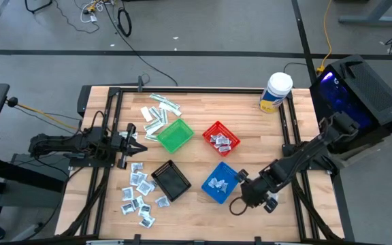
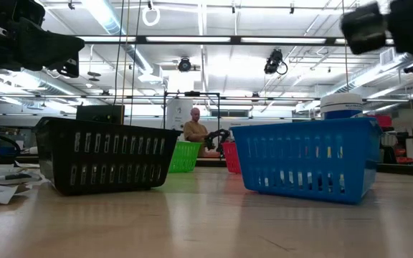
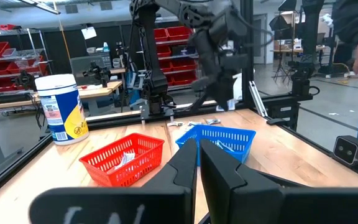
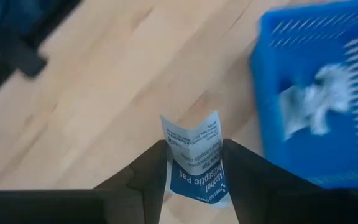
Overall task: Pick & Place First Aid Supplies
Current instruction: Put the blue alcohol pad into the blue bin
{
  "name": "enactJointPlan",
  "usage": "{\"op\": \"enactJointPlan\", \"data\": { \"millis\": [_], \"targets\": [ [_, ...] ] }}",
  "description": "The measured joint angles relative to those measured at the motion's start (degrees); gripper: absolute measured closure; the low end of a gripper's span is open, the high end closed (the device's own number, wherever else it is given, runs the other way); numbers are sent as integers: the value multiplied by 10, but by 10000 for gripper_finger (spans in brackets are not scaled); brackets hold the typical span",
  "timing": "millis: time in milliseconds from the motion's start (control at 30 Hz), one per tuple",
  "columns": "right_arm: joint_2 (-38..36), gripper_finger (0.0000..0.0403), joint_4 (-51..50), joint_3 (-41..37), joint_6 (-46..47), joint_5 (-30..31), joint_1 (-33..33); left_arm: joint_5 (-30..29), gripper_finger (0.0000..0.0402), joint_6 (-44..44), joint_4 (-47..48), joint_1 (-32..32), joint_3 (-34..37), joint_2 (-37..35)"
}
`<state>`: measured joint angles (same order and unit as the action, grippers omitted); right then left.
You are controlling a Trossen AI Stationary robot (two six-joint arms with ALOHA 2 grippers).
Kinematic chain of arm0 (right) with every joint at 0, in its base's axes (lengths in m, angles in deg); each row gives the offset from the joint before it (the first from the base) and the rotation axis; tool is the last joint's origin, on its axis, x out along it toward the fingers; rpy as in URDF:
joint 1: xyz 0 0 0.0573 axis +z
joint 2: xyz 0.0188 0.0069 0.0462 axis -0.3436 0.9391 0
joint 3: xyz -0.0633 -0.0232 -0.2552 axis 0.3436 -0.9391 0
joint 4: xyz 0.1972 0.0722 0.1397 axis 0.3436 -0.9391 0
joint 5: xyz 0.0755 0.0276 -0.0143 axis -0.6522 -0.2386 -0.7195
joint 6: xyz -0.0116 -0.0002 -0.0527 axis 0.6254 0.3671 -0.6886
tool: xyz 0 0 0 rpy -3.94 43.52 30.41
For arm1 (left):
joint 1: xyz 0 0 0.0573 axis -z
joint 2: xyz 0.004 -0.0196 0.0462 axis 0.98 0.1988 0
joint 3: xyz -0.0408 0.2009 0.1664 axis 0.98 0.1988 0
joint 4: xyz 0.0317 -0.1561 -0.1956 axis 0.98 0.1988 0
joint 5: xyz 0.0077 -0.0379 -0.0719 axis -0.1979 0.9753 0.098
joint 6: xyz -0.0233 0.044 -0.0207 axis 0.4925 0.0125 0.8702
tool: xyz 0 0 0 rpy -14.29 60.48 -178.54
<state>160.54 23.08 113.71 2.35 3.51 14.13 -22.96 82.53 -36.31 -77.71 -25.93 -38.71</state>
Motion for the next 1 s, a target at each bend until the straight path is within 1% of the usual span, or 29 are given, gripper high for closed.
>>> {"op": "enactJointPlan", "data": {
  "millis": [300,533,767,1000],
  "targets": [
    [0,248,24,16,-24,1,-61,0,376,0,0,0,0,0],
    [0,248,70,16,-29,50,-100,0,376,0,0,0,0,0],
    [0,248,130,12,-7,48,-120,0,376,0,0,0,0,0],
    [0,248,176,-26,-6,48,-127,0,376,0,0,0,0,0]
  ]
}}
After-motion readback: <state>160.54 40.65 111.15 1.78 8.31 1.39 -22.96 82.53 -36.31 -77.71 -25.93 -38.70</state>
